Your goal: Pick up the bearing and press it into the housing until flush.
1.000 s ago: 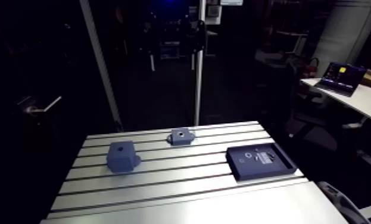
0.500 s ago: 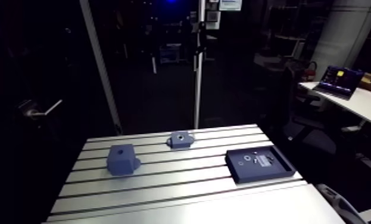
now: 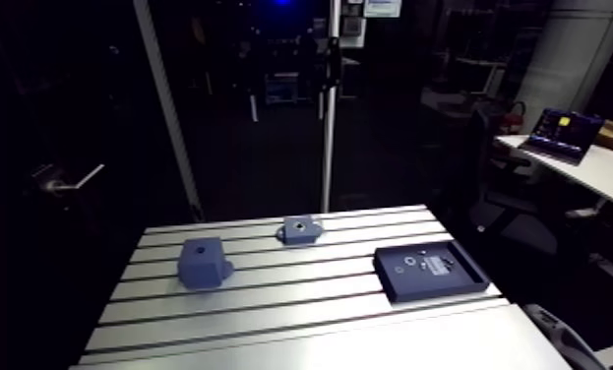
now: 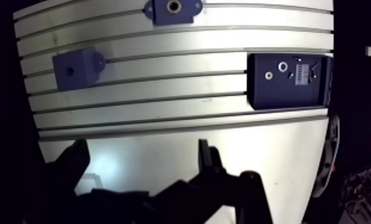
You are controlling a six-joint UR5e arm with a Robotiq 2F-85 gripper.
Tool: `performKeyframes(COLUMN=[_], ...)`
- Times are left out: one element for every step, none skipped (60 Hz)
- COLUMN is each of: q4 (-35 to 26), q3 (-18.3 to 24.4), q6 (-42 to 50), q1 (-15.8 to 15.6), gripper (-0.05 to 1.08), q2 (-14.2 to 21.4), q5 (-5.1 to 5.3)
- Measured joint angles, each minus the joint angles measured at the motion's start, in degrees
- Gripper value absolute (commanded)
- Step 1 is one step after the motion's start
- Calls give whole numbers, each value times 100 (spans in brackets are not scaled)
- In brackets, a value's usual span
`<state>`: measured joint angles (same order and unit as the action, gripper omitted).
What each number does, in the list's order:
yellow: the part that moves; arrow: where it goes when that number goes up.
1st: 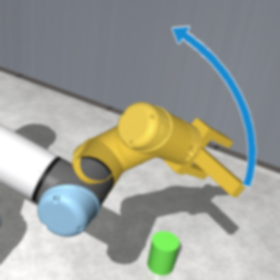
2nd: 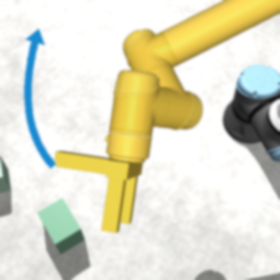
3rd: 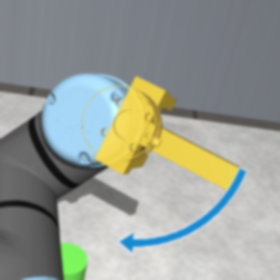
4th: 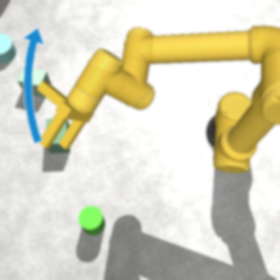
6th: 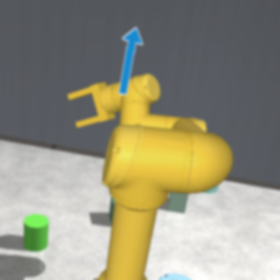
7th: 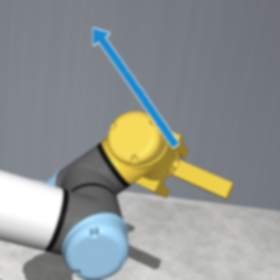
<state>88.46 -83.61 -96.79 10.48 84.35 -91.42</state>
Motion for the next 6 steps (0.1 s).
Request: performKeyframes(q4=[0, 1, 2, 2, 3, 4], q3=[0, 0, 0, 0, 0, 0], q6=[1, 1, 2, 2, 2, 2], q1=[-1, -3, -4, -5, -7, -7], gripper=[0, 0, 0, 0, 0, 0], q2=[-1, -3, -4, -5, -7, -8], q5=[1, 3, 4, 6, 7, 8])
